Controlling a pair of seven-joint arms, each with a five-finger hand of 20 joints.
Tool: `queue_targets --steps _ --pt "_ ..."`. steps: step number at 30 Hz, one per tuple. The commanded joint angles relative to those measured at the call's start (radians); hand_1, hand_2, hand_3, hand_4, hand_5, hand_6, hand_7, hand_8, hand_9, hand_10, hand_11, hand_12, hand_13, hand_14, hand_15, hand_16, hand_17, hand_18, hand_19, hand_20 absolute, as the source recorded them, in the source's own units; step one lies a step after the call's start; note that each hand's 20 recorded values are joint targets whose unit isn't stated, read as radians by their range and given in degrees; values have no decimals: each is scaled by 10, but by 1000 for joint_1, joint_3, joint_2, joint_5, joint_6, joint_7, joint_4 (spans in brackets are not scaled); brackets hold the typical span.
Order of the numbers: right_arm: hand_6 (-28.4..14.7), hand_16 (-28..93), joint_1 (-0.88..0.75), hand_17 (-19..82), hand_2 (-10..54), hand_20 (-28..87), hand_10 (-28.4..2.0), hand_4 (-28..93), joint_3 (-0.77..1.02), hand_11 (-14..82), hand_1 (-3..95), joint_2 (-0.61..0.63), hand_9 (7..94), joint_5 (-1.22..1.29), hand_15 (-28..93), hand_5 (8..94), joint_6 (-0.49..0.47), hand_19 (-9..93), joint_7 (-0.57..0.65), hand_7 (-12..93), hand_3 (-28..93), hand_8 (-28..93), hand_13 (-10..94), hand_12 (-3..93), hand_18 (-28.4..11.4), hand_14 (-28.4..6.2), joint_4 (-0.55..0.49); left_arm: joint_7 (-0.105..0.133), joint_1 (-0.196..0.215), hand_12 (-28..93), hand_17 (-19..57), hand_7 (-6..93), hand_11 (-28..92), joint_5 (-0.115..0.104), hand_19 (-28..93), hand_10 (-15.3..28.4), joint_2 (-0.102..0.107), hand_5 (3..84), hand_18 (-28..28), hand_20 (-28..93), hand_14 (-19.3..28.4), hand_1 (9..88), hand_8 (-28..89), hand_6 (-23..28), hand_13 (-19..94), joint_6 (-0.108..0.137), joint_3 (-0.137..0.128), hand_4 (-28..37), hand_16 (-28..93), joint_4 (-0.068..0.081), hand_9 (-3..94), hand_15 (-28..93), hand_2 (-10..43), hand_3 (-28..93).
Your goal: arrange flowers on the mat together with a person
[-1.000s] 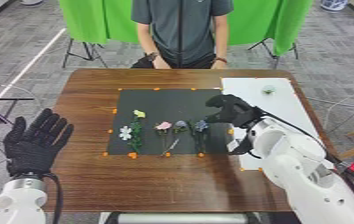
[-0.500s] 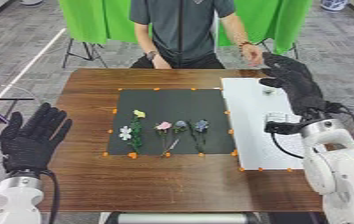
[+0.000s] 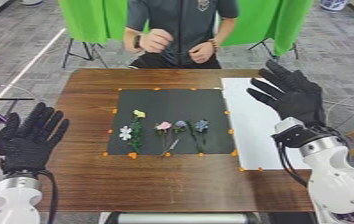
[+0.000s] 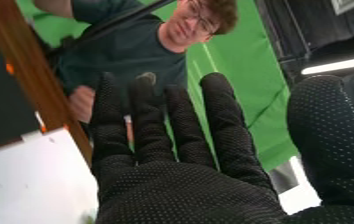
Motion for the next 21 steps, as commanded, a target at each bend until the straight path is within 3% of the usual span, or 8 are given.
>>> queue_targets --steps 1,7,21 --pt "-50 174 -19 101 99 166 -150 -263 3 67 213 -14 330 -48 188 393 -4 464 7 149 783 -112 283 127 -193 -157 -19 6 11 142 8 107 174 -15 383 157 -3 556 179 233 166 272 -68 94 436 7 4 -283 -10 1 529 333 114 728" --pt "-49 176 -22 101 98 167 -150 -262 1 67 215 -17 330 -34 191 393 -2 464 22 151 782 -113 285 127 -192 -158 -19 12 16 143 7 111 177 -18 384 156 -4 556 179 235 167 273 -69 93 437 9 2 -283 -9 -2 531 338 115 727" --pt "-50 177 -35 101 95 170 -150 -261 7 67 220 -14 331 -31 198 395 -5 466 23 151 781 -114 292 127 -193 -159 -25 -7 3 145 7 116 181 -13 388 156 0 557 180 237 169 275 -69 92 440 7 2 -283 -8 5 533 344 116 726"
